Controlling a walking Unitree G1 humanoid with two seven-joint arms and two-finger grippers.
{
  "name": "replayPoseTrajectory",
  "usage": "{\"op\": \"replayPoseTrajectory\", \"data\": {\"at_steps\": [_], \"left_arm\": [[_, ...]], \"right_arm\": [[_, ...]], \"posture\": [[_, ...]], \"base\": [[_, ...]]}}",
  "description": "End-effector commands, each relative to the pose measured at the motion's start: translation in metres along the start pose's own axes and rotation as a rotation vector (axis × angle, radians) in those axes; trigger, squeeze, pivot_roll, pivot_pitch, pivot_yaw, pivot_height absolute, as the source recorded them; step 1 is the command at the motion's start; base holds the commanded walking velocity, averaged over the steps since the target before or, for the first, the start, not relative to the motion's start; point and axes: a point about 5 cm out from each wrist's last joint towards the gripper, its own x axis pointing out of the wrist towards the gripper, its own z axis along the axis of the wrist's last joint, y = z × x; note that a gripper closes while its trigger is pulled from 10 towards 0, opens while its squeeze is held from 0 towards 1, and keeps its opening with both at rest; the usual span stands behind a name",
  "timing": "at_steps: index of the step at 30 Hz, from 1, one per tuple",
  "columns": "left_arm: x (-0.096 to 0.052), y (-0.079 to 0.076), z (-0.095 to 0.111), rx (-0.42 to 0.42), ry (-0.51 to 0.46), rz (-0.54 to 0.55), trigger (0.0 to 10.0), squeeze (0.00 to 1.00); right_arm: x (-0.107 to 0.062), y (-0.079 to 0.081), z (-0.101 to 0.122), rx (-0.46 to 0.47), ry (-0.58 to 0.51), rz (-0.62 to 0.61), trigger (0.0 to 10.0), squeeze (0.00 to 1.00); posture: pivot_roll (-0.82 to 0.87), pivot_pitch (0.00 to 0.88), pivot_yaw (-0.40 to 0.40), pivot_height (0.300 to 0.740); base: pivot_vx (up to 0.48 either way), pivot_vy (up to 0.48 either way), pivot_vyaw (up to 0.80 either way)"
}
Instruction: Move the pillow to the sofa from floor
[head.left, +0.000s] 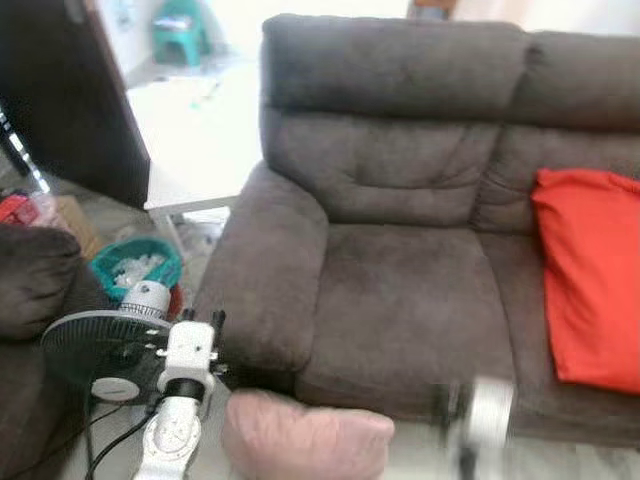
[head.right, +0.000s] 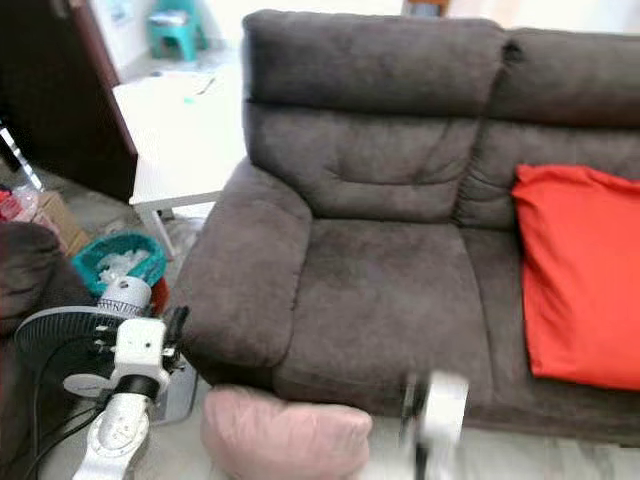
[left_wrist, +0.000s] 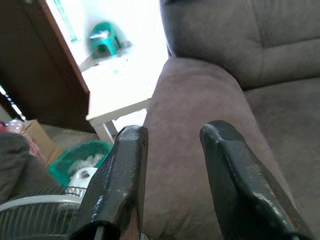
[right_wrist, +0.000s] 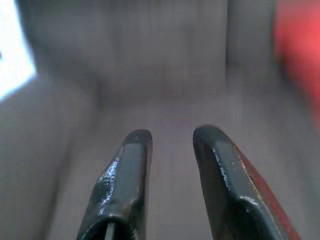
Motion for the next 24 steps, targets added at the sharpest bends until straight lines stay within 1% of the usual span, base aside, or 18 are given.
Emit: {"op": "replayPoseTrajectory", "data": {"at_steps": [1,6,9,12,13,15,20,24], "left_arm": [[-0.001,0.005,-0.002,0.008,0.015,0.014,10.0,0.0],[-0.001,0.005,-0.002,0.009,0.015,0.014,10.0,0.0],[-0.001,0.005,-0.001,0.008,0.015,0.015,10.0,0.0],[-0.004,0.009,-0.002,0.011,0.017,0.021,10.0,0.0],[-0.006,0.01,-0.003,0.014,0.021,0.025,10.0,0.0],[-0.007,0.011,-0.003,0.015,0.024,0.027,10.0,0.0],[-0.007,0.011,-0.004,0.013,0.029,0.025,10.0,0.0],[-0.004,0.008,-0.003,0.009,0.025,0.015,10.0,0.0]], "right_arm": [[-0.029,0.002,-0.038,0.05,0.153,-0.031,10.0,0.0],[-0.028,0.002,-0.037,0.049,0.151,-0.03,10.0,0.0],[-0.022,0.009,-0.025,0.03,0.068,-0.001,10.0,0.0],[-0.028,0.01,-0.02,0.029,0.01,0.012,10.0,0.0],[-0.034,0.008,-0.021,0.027,-0.003,0.022,10.0,0.0],[-0.041,0.006,-0.023,0.023,0.006,0.024,10.0,0.0],[-0.054,-0.001,-0.037,0.019,0.076,-0.008,10.0,0.0],[-0.054,0.002,-0.035,0.021,0.074,0.006,10.0,0.0]], "posture": [[0.1,0.008,-0.028,0.74],[0.1,0.011,-0.028,0.74],[0.11,0.016,-0.033,0.74],[0.1,0.017,-0.034,0.74],[0.1,0.019,-0.035,0.74],[0.1,0.019,-0.035,0.74],[0.1,0.021,-0.037,0.74],[0.1,0.02,-0.037,0.74]], "base": [[0.0,0.0,0.0],[0.0,0.0,0.0],[0.0,0.0,0.0],[0.0,0.0,0.0],[0.0,0.0,0.0],[0.0,0.0,0.0],[0.0,0.0,0.0],[0.0,0.0,0.0]]}}
